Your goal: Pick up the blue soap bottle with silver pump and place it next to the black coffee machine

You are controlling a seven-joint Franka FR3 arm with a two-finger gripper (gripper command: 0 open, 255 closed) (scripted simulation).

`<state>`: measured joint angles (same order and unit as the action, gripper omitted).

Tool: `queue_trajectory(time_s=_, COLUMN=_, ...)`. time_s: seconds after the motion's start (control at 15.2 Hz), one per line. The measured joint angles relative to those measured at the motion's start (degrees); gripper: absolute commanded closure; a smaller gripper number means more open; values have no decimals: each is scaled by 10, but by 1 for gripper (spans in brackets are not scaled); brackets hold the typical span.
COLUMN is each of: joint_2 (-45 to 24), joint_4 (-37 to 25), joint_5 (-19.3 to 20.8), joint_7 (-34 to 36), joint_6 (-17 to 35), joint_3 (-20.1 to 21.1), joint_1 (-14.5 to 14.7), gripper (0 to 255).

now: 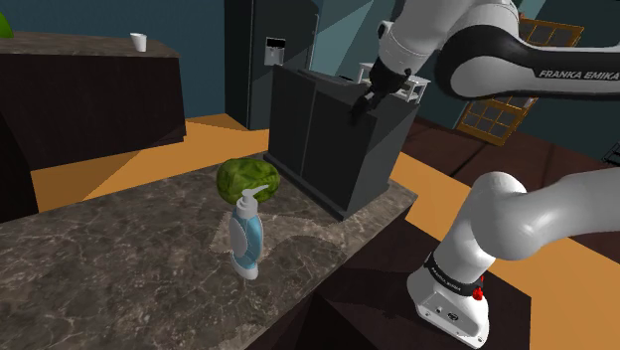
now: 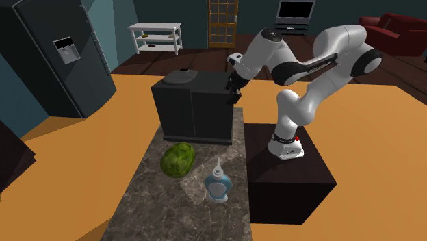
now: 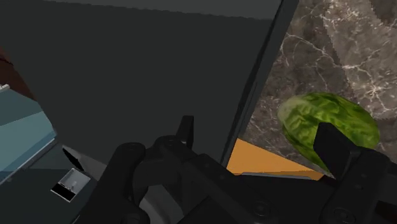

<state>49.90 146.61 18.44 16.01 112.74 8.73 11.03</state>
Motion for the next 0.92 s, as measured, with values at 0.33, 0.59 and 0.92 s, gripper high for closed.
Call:
queue_trajectory(time_s=0.33, joint_2=-17, joint_4=8, joint_5=46, joint_7=45, joint_6=24, joint_3=21, joint_1=22, gripper=0)
queue_trajectory(time_s=0.59, joint_2=-63, joint_4=17, joint_5=218, joint_7=136, joint_6=26, joint_3=-1, joint_1=102, gripper=0)
queue_trajectory(time_s=0.92, joint_2=-82, joint_4=22, joint_5=205, joint_7=164, joint_6=45, joint_3=5, joint_1=111, gripper=0)
